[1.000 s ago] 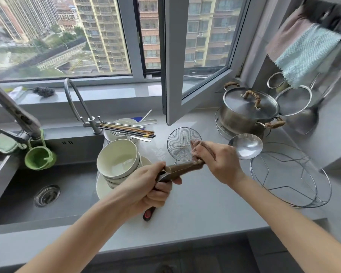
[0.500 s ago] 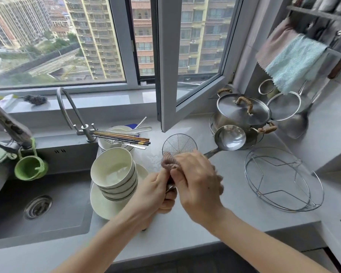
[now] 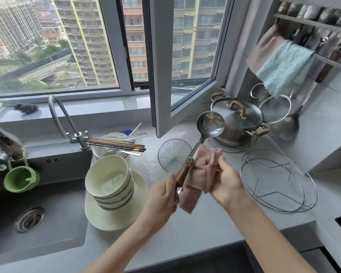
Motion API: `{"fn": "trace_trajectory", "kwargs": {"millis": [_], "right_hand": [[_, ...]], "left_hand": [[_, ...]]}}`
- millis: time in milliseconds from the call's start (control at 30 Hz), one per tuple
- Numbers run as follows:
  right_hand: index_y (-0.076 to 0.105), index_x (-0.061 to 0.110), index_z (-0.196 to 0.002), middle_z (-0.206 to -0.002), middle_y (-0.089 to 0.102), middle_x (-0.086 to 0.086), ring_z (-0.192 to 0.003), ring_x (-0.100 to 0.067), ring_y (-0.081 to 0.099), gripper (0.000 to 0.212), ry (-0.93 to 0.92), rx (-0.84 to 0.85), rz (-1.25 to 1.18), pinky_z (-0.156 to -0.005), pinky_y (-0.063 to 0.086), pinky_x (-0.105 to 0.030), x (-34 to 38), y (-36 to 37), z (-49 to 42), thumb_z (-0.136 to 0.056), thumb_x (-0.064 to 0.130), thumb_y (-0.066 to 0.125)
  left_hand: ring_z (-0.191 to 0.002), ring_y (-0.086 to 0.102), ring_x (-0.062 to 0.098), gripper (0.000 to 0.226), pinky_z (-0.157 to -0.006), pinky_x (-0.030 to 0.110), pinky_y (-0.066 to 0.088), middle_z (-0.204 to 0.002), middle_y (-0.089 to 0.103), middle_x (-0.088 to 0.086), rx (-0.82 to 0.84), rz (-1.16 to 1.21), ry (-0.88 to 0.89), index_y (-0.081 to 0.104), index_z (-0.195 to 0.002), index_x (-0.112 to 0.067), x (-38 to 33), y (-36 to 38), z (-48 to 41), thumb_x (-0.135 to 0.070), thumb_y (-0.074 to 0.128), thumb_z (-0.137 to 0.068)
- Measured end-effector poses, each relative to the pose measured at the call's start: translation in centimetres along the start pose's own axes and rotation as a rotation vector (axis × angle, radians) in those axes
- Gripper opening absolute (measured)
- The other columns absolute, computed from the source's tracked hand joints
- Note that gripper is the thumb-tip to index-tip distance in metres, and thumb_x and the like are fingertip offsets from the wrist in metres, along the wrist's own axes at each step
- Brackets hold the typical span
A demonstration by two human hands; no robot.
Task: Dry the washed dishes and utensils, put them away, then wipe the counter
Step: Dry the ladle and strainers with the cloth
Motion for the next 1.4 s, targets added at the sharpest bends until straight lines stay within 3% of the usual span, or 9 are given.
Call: {"fn": "trace_trajectory", "kwargs": {"millis": [167, 333, 467, 600, 767, 933, 1067, 1233, 1400], "right_hand": [[0.058, 0.001, -0.116, -0.101, 0.064, -0.019, -0.089, -0.032, 0.065, 0.029, 0.015, 0.079, 0.093, -0.087, 0.054, -0.048, -1.4, 2.6, -1.2, -0.089, 0.01, 0.06], [0.06, 0.003, -0.09, -0.071, 0.064, -0.014, -0.063, -0.026, 0.064, 0.02, -0.119, 0.053, 0.221, -0.073, 0.056, -0.043, -0.2, 2.0, -0.9, -0.084, -0.016, 0.053], [0.058, 0.003, -0.087, -0.054, 0.059, -0.006, -0.046, -0.019, 0.057, 0.022, -0.13, 0.105, 0.407, -0.05, 0.054, -0.031, 0.8, 0.2, 1.0, -0.084, -0.017, 0.052], [0.058, 0.001, -0.086, -0.057, 0.057, -0.006, -0.05, -0.018, 0.056, 0.021, -0.088, 0.245, 0.506, -0.053, 0.052, -0.031, 0.7, -0.2, 3.4, -0.084, -0.019, 0.051], [0.057, -0.001, -0.099, -0.065, 0.058, -0.005, -0.059, -0.016, 0.058, 0.02, -0.08, 0.29, 0.607, -0.059, 0.051, -0.03, 0.2, -0.9, 4.9, -0.085, -0.016, 0.055], [0.057, 0.002, -0.111, -0.084, 0.069, -0.011, -0.074, -0.021, 0.068, 0.031, -0.011, 0.219, 0.59, -0.069, 0.056, -0.033, 0.3, -4.2, 6.5, -0.083, -0.007, 0.064], [0.058, 0.002, -0.107, -0.085, 0.071, -0.013, -0.076, -0.023, 0.069, 0.027, 0.035, 0.153, 0.575, -0.069, 0.058, -0.034, 1.5, -6.5, 7.7, -0.082, -0.006, 0.064], [0.059, 0.005, -0.103, -0.075, 0.073, -0.008, -0.061, -0.017, 0.07, 0.018, -0.101, -0.122, 0.546, -0.051, 0.056, -0.027, 6.0, -8.9, 7.8, -0.088, -0.003, 0.059], [0.054, 0.009, -0.124, -0.104, 0.069, -0.005, -0.09, -0.018, 0.066, 0.032, -0.377, -0.189, 0.388, -0.076, 0.053, -0.038, 11.8, -8.4, 6.4, -0.092, 0.011, 0.058]], "left_hand": [[-0.038, 0.039, 0.005, 0.062, -0.049, 0.023, 0.031, -0.038, 0.044, -0.01, 0.016, -0.279, 0.162, 0.047, -0.044, -0.026, 1.3, 1.4, -0.8, -0.025, 0.027, -0.103], [-0.037, 0.048, 0.012, 0.053, -0.041, 0.018, 0.038, -0.049, 0.056, -0.001, 0.309, -0.432, 0.055, 0.059, -0.071, -0.01, 0.4, 1.0, -0.1, -0.044, 0.029, -0.099], [-0.049, 0.058, 0.019, 0.045, -0.061, 0.031, 0.052, -0.057, 0.064, 0.007, -0.014, -0.311, 0.008, 0.06, -0.069, -0.011, -1.3, -2.4, -4.0, -0.038, 0.039, -0.098], [-0.09, 0.065, 0.023, 0.03, -0.088, 0.036, 0.051, -0.098, 0.068, 0.012, 0.146, 0.112, -0.227, 0.059, -0.102, -0.005, -1.6, -0.4, -9.0, -0.032, 0.045, -0.099], [-0.048, 0.065, 0.011, 0.019, -0.055, 0.025, 0.055, -0.055, 0.068, 0.005, 0.062, 0.583, -0.362, 0.055, -0.081, 0.004, -1.7, 4.1, -10.9, 0.003, 0.045, -0.096], [-0.048, 0.065, 0.02, 0.024, -0.05, 0.031, 0.058, -0.058, 0.062, 0.015, 0.097, 0.647, -0.407, 0.048, -0.081, 0.005, -1.1, 6.1, -10.9, -0.001, 0.035, -0.1], [-0.035, 0.048, 0.01, 0.028, -0.041, 0.025, 0.053, -0.05, 0.049, 0.008, 0.083, 0.649, -0.446, 0.043, -0.076, -0.001, -1.4, 7.5, -11.2, -0.004, 0.032, -0.102], [-0.025, 0.023, 0.001, 0.032, -0.028, 0.011, 0.018, -0.054, 0.032, 0.001, -0.013, 0.439, -0.35, 0.045, -0.073, -0.007, -1.9, 6.2, -12.6, -0.013, 0.03, -0.102], [-0.034, 0.022, 0.005, 0.044, -0.032, 0.014, 0.016, -0.052, 0.031, -0.003, 0.177, 0.24, -0.339, 0.056, -0.072, -0.011, -2.6, 5.6, -11.1, -0.034, 0.032, -0.101]]}}
Point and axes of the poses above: each hand's wrist, its own z-axis away from the middle knuckle, its own y-axis out of the palm, x = y × z, the point moved 2 cm from there along -z, towards the middle knuckle
